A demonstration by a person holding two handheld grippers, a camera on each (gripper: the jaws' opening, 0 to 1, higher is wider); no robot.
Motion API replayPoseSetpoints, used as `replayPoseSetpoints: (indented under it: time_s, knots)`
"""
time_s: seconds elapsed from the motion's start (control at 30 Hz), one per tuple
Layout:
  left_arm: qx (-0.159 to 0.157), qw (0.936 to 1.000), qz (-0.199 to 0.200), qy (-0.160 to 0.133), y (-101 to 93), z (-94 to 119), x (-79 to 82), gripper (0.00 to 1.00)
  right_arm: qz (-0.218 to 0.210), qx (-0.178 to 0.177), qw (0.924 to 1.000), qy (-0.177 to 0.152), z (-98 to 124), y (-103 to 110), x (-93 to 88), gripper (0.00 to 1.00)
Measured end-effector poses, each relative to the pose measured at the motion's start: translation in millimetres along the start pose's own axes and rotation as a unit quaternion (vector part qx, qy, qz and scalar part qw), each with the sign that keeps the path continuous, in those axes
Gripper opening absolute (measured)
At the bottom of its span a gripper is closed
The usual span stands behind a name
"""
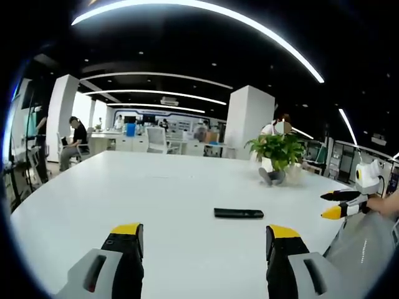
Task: Press the specified remote control buttons in sequence, fully releasing each button before pressing the next.
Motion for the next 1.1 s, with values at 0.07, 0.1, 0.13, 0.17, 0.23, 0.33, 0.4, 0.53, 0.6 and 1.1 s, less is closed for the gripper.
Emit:
replayPoseSetpoints:
  time_s: [0.07,0.1,0.13,0.17,0.23,0.33,0.4,0.53,0.6,1.1]
  knots:
    - [-0.001,1.0,0.002,0.0,0.3,-0.6,-0.2,0.83,0.004,-0.002,1.0,-0.004,0.6,0.3,1.3,0.79]
    - [-0.002,1.0,0.001,0.0,0.4,-0.6,-0.3,0.83,0.006,-0.002,1.0,-0.005,0.8,0.5,1.8,0.79]
    - [-0.002,1.0,0.001,0.0,0.2,-0.8,-0.4,0.83,0.007,-0.001,1.0,-0.006,1.0,0.8,2.2,0.79]
    - [-0.003,1.0,0.002,0.0,-0.1,-1.1,-0.5,0.83,0.007,0.0,0.9999,-0.008,1.2,1.3,2.8,0.79]
    - [-0.009,0.9999,0.005,0.003,-1.4,-1.8,-1.5,0.83,0.006,0.002,0.9999,-0.01,1.3,1.7,3.7,0.79]
    - [-0.01,0.9999,0.003,0.005,-1.1,-2.0,-2.4,0.83,0.005,-0.002,0.9999,-0.016,2.1,0.8,4.7,0.8]
    - [-0.009,0.9999,0.006,0.004,-0.4,-1.6,-2.4,0.82,0.001,-0.004,0.9998,-0.022,3.0,-0.4,5.9,0.8]
    - [-0.005,0.9999,-0.001,0.015,0.8,-1.5,-5.4,0.82,-0.003,-0.004,0.9996,-0.026,3.1,-1.1,6.3,0.82]
    - [-0.006,0.9997,-0.006,0.021,-0.4,-1.8,-6.5,0.81,0.004,-0.001,0.9998,-0.022,2.2,0.6,5.9,0.81]
    - [-0.02,0.999,-0.026,0.031,-6.4,-1.3,-9.5,0.81,0.0,0.032,0.9982,-0.05,-1.0,4.1,12.9,0.83]
Point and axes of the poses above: the point that each gripper's makers call its tool centre point, and the gripper's own axes: z roughly backward along the fingers, y roughly to its left, x roughly out of its top, the point moved 4 cm from there along z, roughly backward along the fingers, and after that the axes turned 7 degrees about -z, right-handed, at the moved point
